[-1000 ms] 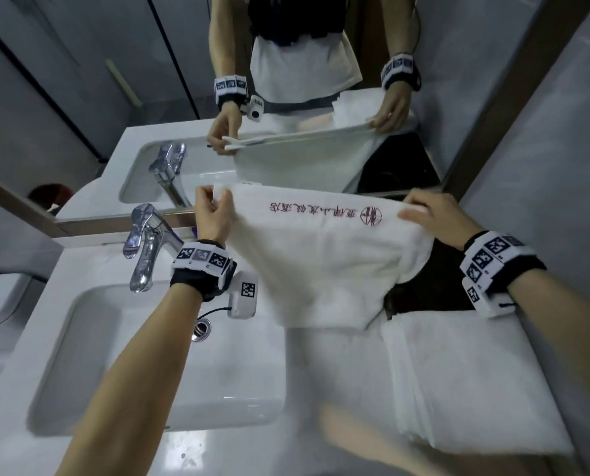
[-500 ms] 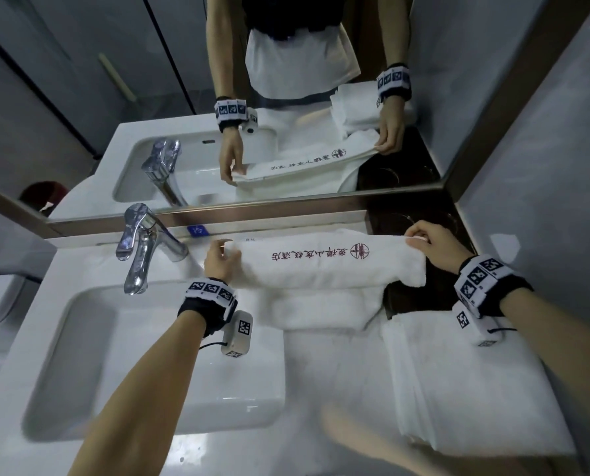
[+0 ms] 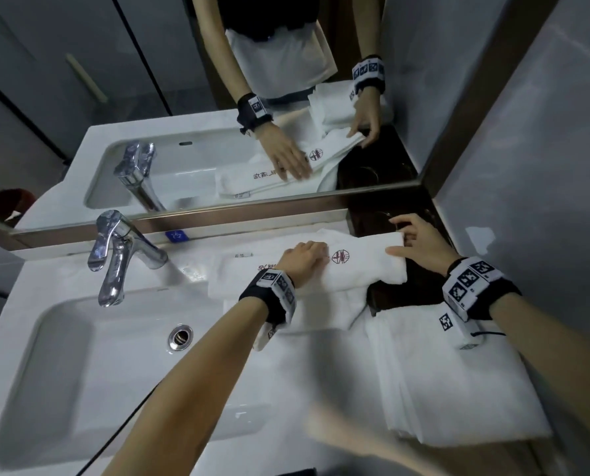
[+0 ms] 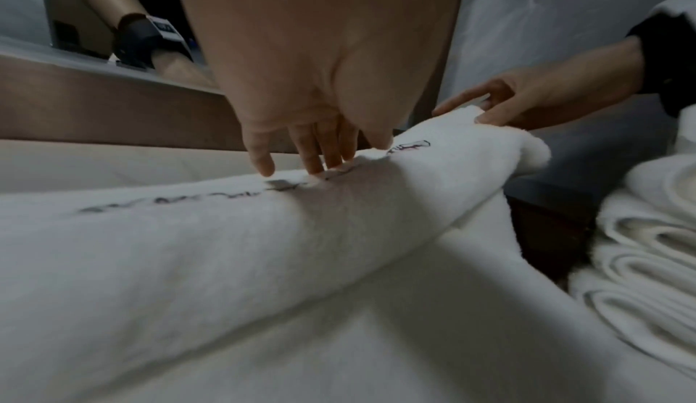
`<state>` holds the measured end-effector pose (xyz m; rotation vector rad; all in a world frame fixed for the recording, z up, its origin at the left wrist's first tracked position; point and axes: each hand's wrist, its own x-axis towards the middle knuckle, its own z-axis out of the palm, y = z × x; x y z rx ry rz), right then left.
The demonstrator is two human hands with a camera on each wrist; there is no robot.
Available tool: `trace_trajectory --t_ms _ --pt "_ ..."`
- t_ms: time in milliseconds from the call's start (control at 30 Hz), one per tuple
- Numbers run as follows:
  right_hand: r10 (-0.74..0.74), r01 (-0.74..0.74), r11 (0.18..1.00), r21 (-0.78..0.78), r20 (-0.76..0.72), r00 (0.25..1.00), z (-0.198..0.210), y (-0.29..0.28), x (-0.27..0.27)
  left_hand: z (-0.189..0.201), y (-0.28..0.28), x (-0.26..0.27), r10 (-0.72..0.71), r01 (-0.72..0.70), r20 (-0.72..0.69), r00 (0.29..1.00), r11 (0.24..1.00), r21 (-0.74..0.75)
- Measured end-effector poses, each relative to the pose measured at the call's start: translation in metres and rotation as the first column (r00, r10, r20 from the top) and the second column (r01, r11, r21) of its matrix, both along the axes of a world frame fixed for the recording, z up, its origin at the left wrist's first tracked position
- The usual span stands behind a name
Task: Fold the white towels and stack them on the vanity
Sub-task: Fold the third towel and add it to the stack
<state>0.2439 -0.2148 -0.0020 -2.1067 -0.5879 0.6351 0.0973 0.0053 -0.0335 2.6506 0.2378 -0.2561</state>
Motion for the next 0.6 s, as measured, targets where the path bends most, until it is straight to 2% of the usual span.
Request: trace_trajectory --t_ms 100,167,233,333,500,600 --pt "0.065 -0.067 0.998 0.022 0.097 0.993 0.003 -0.003 -0.005 0.000 -0.002 0.011 -0.016 0.021 -0.063 0.998 0.996 0.088" --pt "0.101 -0.106 0.994 0.039 0.105 0.989 0.005 -0.001 -0.008 0.003 0.001 0.015 -0.034 0.042 -0.070 0.997 0.991 0.125" --pt "0.115 -0.120 0.992 0.044 0.094 0.989 0.007 0.001 -0.010 0.007 0.004 0.016 -0.051 0.056 -0.072 0.996 0.995 0.078" --pt "0.122 -0.129 0.990 0.052 0.123 0.985 0.009 0.004 -0.011 0.013 0.013 0.009 -0.031 0.019 -0.138 0.990 0.996 -0.086" --pt "0.111 -0.124 0.989 0.079 0.155 0.982 0.012 0.017 -0.012 0.014 0.031 -0.008 0.039 -0.060 -0.214 0.976 0.994 -0.096" --pt "0.056 -0.075 0.991 0.108 0.167 0.984 0.014 0.029 -0.015 0.018 0.038 -0.011 0.139 -0.155 -0.149 0.979 0.982 -0.104"
